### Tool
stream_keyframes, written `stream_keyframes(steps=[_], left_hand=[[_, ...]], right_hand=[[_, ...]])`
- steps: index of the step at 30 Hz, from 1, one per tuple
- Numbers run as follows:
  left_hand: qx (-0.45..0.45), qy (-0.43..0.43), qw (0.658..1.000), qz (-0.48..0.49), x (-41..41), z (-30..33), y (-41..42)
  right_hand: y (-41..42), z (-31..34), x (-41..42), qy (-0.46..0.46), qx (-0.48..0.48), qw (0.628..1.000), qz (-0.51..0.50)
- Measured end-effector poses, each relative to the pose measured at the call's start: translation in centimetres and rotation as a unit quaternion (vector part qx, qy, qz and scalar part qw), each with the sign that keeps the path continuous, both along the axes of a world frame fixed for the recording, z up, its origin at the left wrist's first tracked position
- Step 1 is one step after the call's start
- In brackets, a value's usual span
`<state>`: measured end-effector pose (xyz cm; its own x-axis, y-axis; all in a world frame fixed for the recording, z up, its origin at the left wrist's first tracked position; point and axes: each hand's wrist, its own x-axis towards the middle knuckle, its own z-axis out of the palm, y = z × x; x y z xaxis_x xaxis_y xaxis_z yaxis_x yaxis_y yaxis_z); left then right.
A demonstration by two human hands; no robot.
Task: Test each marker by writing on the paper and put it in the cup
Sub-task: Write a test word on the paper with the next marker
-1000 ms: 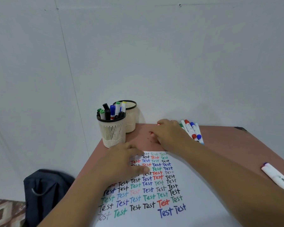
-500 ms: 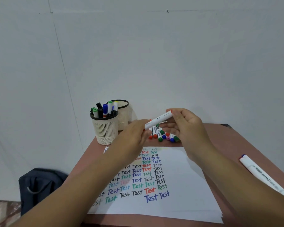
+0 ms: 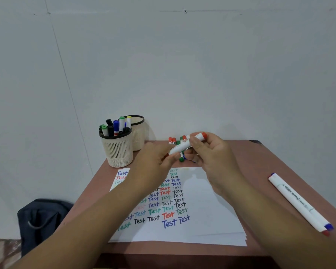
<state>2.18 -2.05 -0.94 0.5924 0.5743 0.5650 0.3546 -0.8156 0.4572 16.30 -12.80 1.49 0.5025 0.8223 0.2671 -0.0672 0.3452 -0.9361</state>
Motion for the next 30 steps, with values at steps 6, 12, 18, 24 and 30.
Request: stream_keyframes(steps=[6,12,18,24,30], left_hand=[[-0.015,0.029,0.999,0.000,0.2,-0.7,-0.7],[-0.043,0.036,0.998,0.002,0.4,-1.2,0.4],[-0.033,0.136,0.990,0.020,-0.8,-2.0,2.3],[0.026,0.190,0.979,0.069,-0.5,-3.8,3.3],[0.039,0.203,0.973,0.104,-0.3,-3.8,3.0]], right_hand=[[0.5,-0.6,-0.7,-0.059,-0.004,0.996,-0.064],[1.4,-1.5,0.3,-0.083,-0.028,0.992,-0.093],[3.6,-2.0,3.0,0.038,-0.085,0.992,-0.087],[5.0,-4.2,4.4,0.006,-0.120,0.992,-0.030],[5.3,-5.2,4.3,-0.098,-0.175,0.979,-0.028]])
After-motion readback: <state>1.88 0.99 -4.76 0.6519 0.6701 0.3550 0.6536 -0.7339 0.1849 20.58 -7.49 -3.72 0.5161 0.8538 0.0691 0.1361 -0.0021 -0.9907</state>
